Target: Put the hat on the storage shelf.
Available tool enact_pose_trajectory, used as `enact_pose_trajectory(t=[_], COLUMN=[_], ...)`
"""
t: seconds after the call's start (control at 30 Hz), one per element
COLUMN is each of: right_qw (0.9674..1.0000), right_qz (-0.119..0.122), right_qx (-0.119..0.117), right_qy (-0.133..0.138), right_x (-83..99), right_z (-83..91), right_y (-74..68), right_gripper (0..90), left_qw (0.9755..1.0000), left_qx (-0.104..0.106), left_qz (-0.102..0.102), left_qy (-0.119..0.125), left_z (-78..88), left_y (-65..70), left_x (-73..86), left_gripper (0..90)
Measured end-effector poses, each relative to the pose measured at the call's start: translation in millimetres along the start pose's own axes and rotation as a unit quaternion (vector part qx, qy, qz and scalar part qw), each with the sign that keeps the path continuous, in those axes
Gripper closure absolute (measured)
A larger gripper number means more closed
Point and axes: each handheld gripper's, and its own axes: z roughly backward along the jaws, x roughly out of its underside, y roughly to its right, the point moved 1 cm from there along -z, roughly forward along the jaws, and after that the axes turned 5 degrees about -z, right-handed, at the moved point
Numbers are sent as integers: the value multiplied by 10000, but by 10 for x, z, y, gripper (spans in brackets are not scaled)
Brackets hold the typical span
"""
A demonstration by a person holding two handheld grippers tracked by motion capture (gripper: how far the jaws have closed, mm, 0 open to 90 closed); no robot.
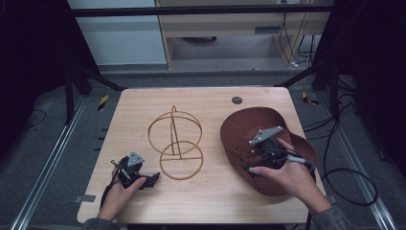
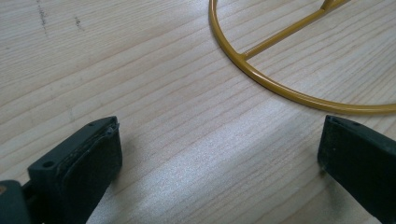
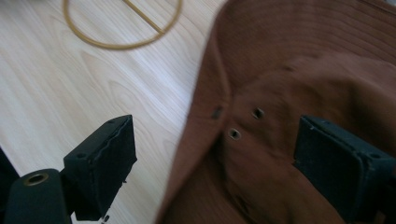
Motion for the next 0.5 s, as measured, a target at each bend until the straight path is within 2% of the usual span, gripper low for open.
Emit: enact_pose_trajectory(t=[0.07, 0.3, 0.5], right_qw=[10000, 9988, 9969], right_qz=[-12, -119, -289], right_qx=[60, 382, 528], right_qy=[-26, -275, -511], right_x=[2, -18, -87], right_z=[18, 105, 152], right_y=[39, 353, 601], right_gripper=[128, 169, 215], left_qw=[10000, 10000, 10000], left_qx=[-1, 0, 1], left_qz=[-2, -5, -4], left_qy=[0, -5, -1], left_z=[0, 1, 1], left_y=[0, 0, 2], left_x=[0, 0, 1], left_gripper=[0, 0, 0])
